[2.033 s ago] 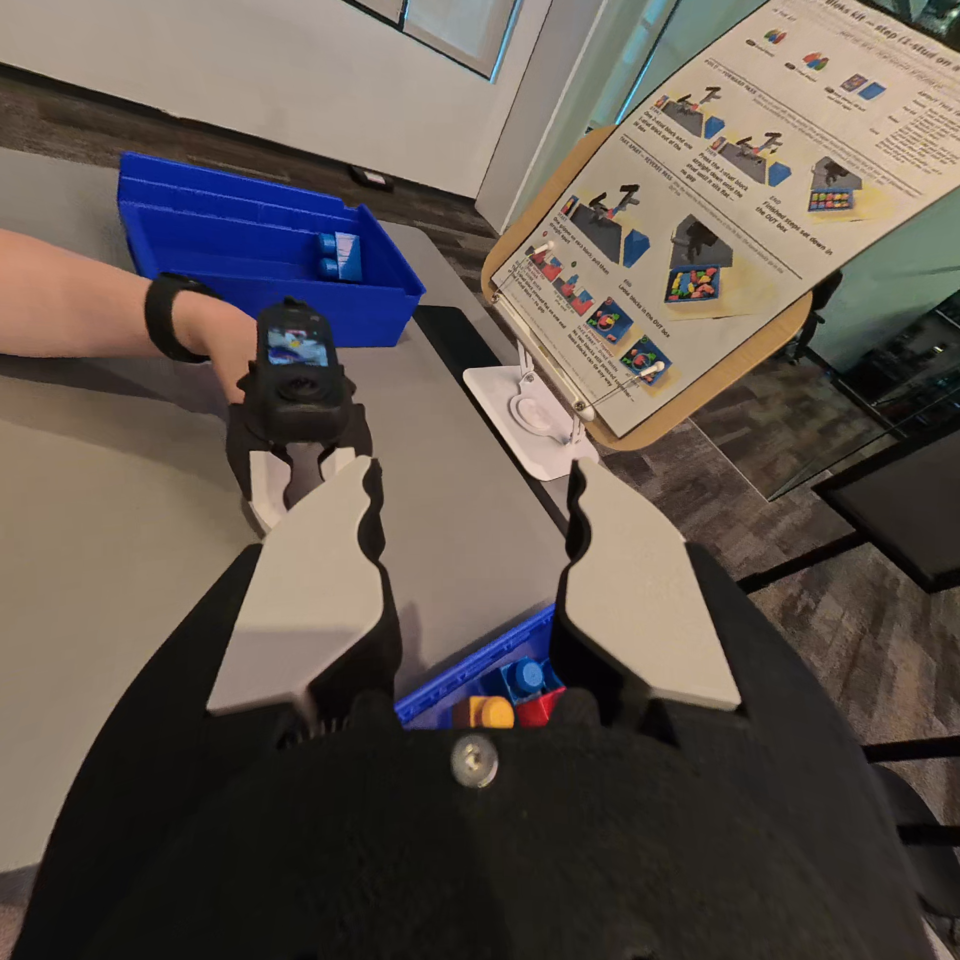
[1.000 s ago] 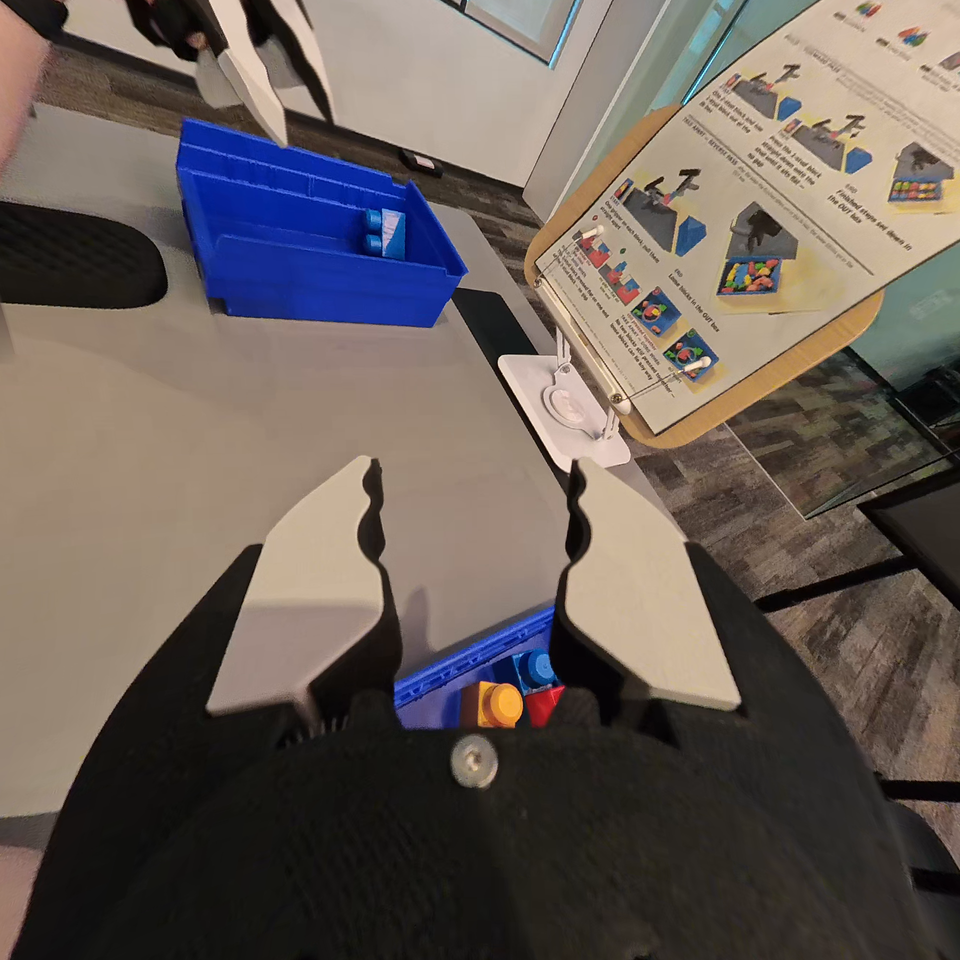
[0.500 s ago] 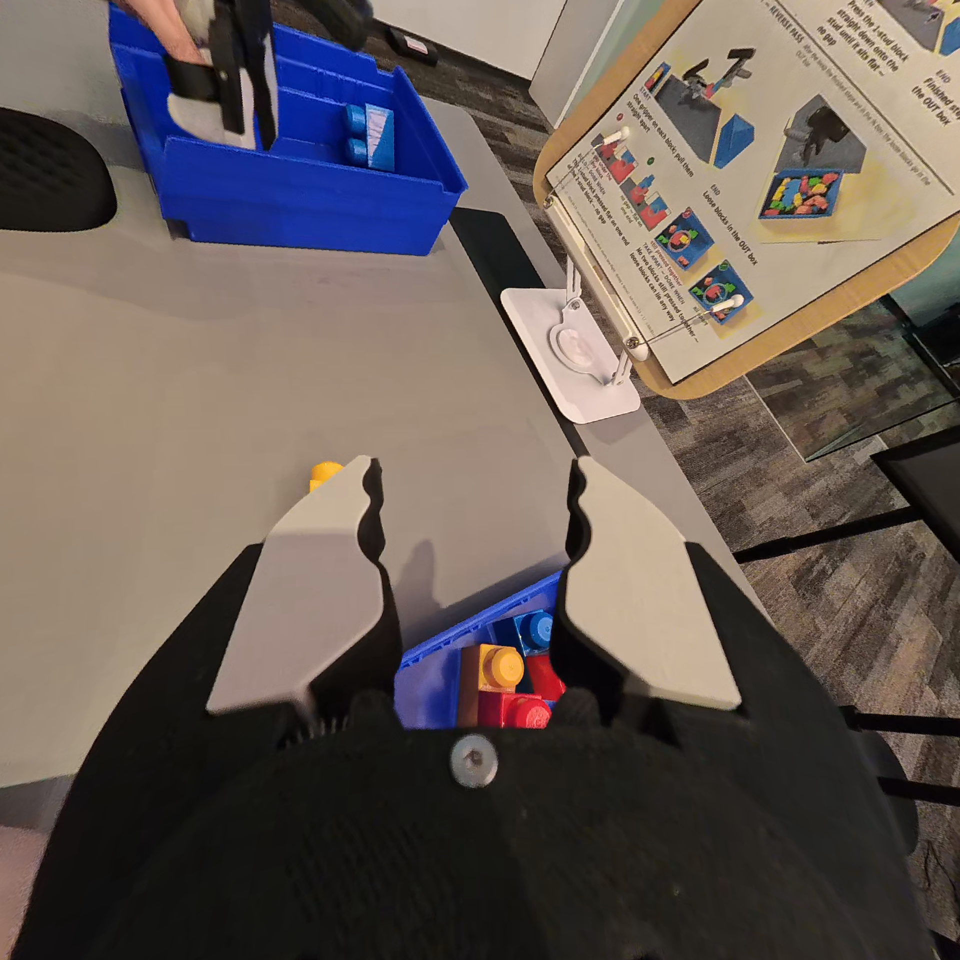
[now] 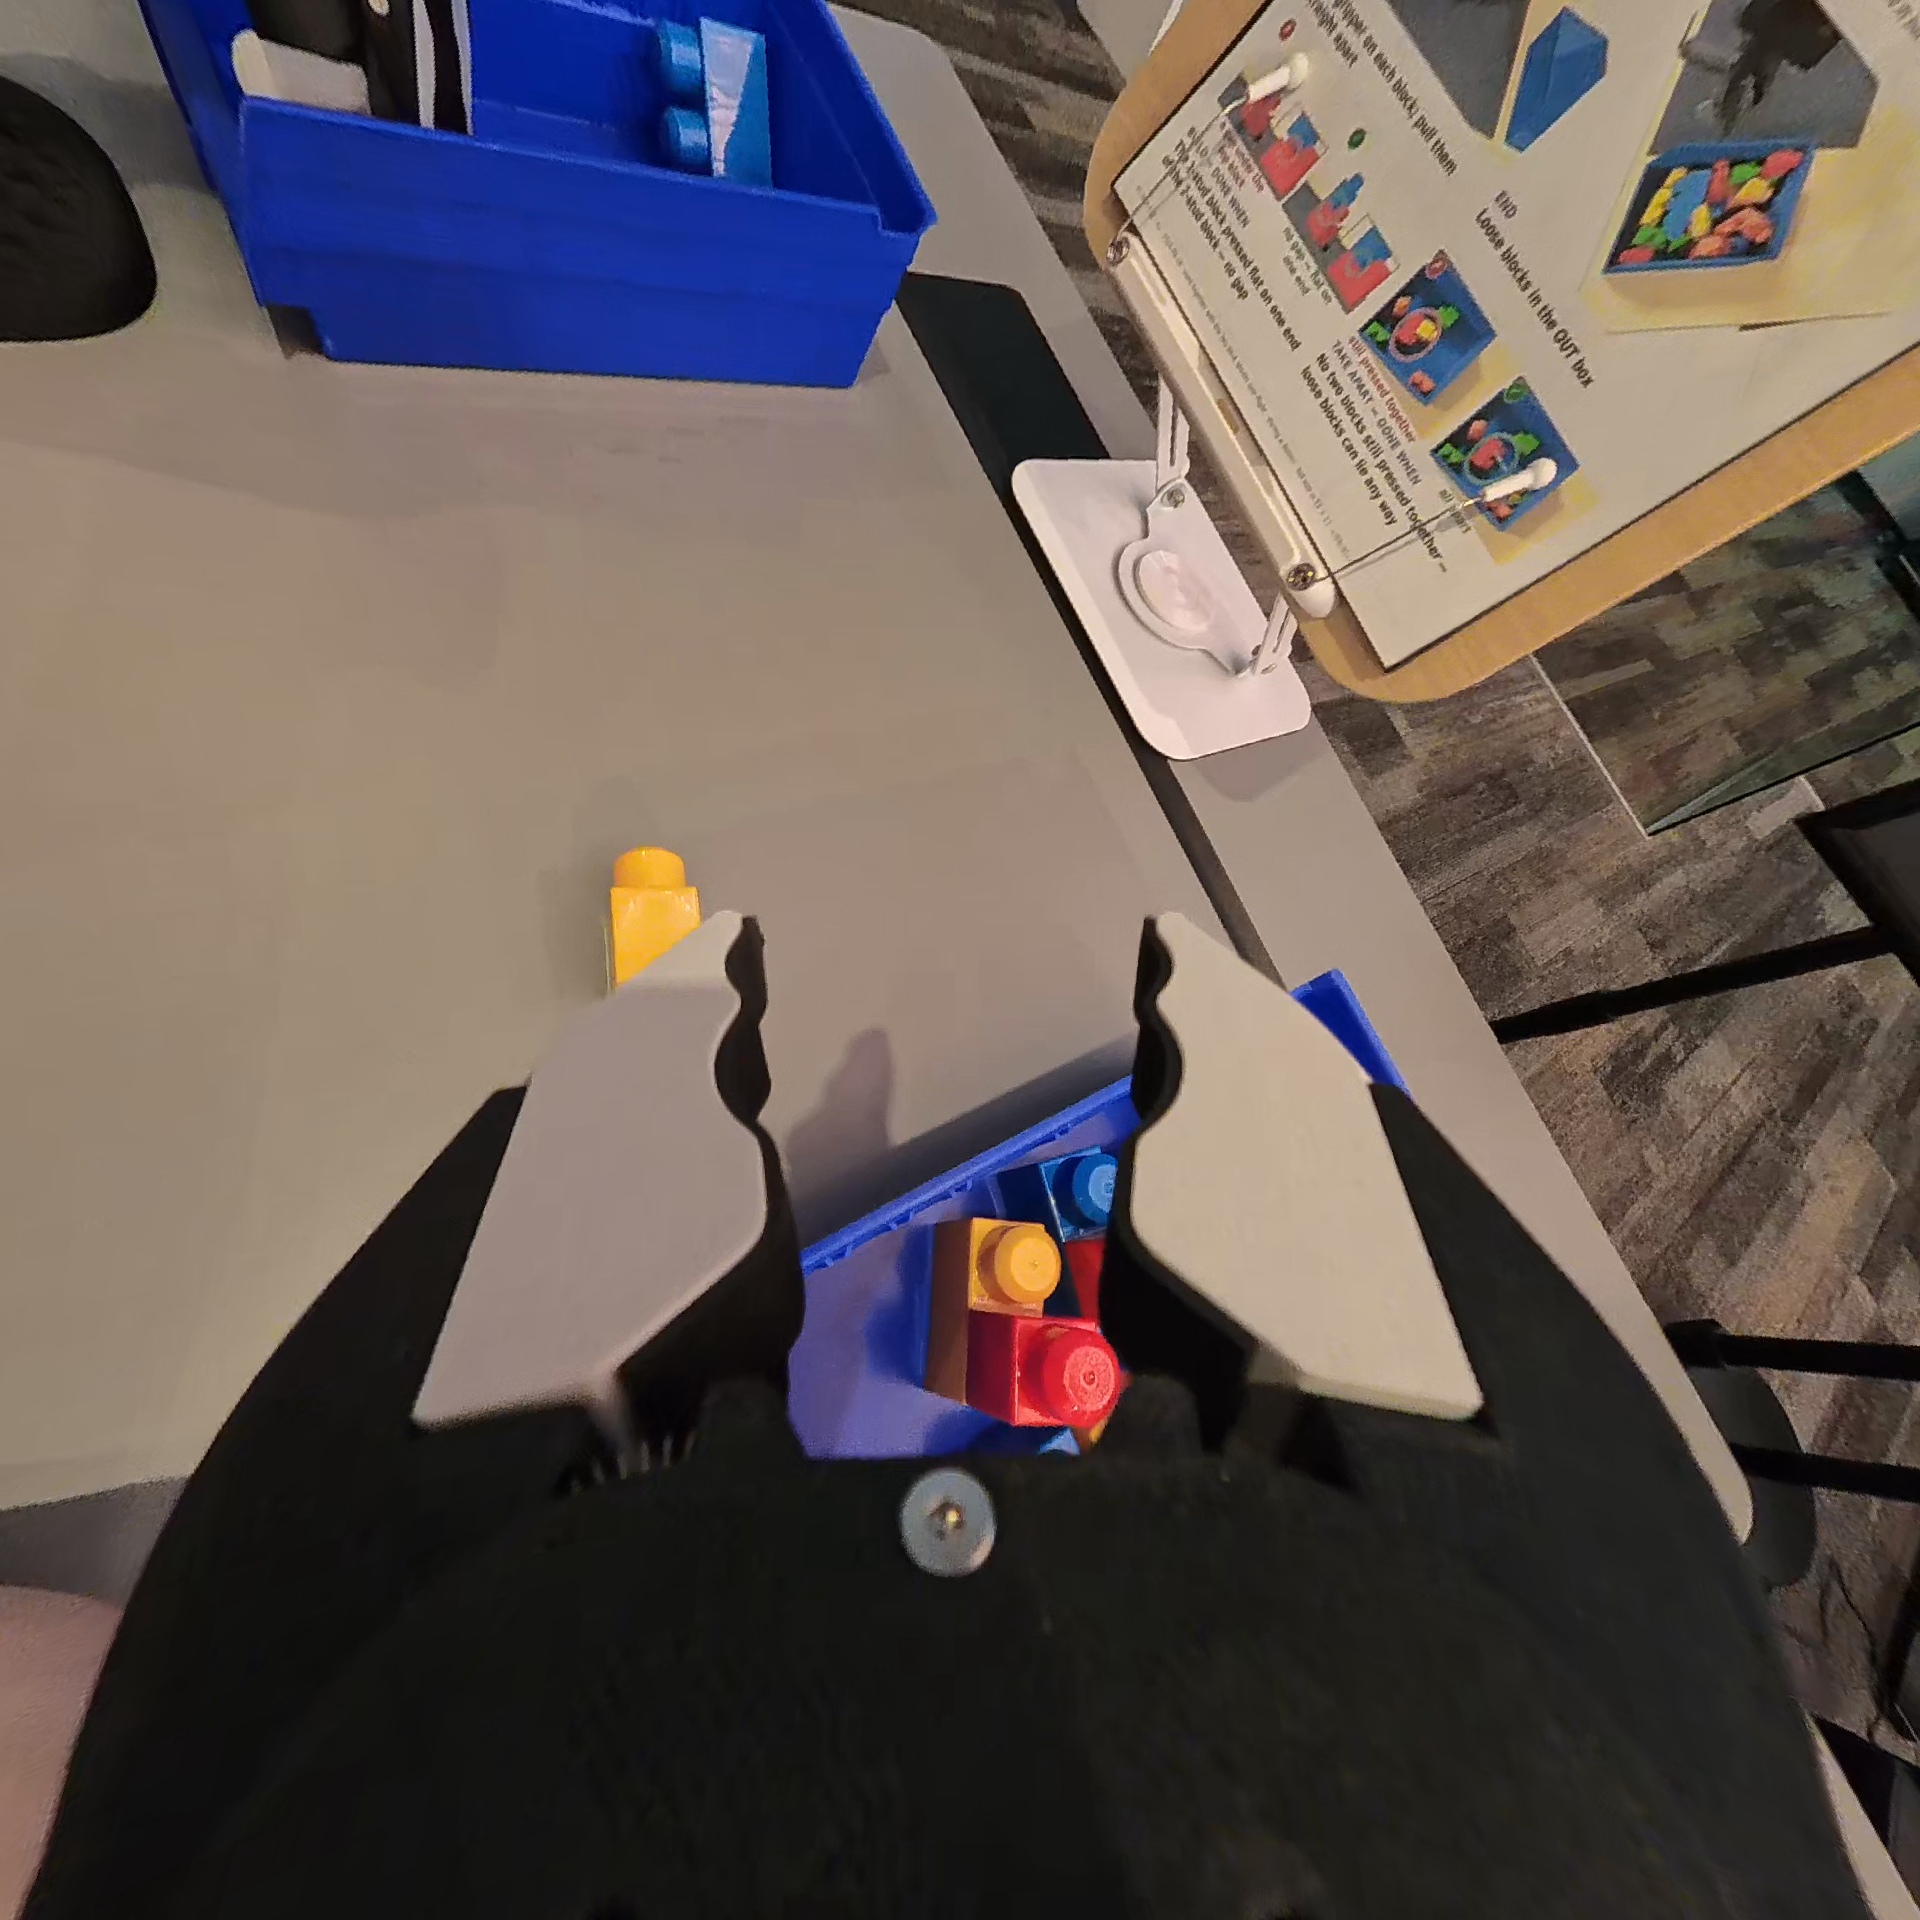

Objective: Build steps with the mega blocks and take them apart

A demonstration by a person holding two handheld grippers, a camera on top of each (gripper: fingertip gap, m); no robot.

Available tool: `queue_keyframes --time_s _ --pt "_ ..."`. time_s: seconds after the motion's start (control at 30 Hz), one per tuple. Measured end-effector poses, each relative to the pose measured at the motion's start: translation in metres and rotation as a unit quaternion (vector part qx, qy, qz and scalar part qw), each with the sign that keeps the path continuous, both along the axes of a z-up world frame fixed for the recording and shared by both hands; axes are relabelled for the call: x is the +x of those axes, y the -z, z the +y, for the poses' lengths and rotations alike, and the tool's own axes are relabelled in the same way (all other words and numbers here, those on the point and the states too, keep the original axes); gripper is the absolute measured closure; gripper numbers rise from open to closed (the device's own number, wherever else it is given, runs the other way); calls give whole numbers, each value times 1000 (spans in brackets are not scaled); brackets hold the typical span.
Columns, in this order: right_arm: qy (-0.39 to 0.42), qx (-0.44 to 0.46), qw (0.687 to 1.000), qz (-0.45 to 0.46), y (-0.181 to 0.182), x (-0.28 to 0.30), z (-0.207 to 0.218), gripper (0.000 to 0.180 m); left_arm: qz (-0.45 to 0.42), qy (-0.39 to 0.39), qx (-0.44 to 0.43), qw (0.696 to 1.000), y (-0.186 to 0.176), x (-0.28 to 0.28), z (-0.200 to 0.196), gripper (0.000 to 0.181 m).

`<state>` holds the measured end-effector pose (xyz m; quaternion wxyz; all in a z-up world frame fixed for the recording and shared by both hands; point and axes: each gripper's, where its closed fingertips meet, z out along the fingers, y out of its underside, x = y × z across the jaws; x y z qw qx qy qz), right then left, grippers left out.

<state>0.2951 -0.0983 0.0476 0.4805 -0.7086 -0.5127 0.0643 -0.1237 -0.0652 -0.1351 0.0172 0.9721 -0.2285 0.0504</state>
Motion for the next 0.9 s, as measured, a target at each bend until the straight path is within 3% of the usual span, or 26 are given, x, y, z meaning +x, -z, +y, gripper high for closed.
queue_keyframes --time_s 0.2,0.37,0.6,0.9 --pt "1 -8 1000 -5 4 -1 2 110 -43 18 -9 999 -3 7 -4 99" --pt "4 -14 1000 -7 7 1 3 110 -96 15 -17 995 -5 8 -6 91" --pt "4 -22 1000 -12 10 0 3 111 -63 14 -48 997 13 -2 -9 74" --pt "2 -32 999 -22 15 -2 3 111 -75 10 -49 996 12 -1 -9 73"
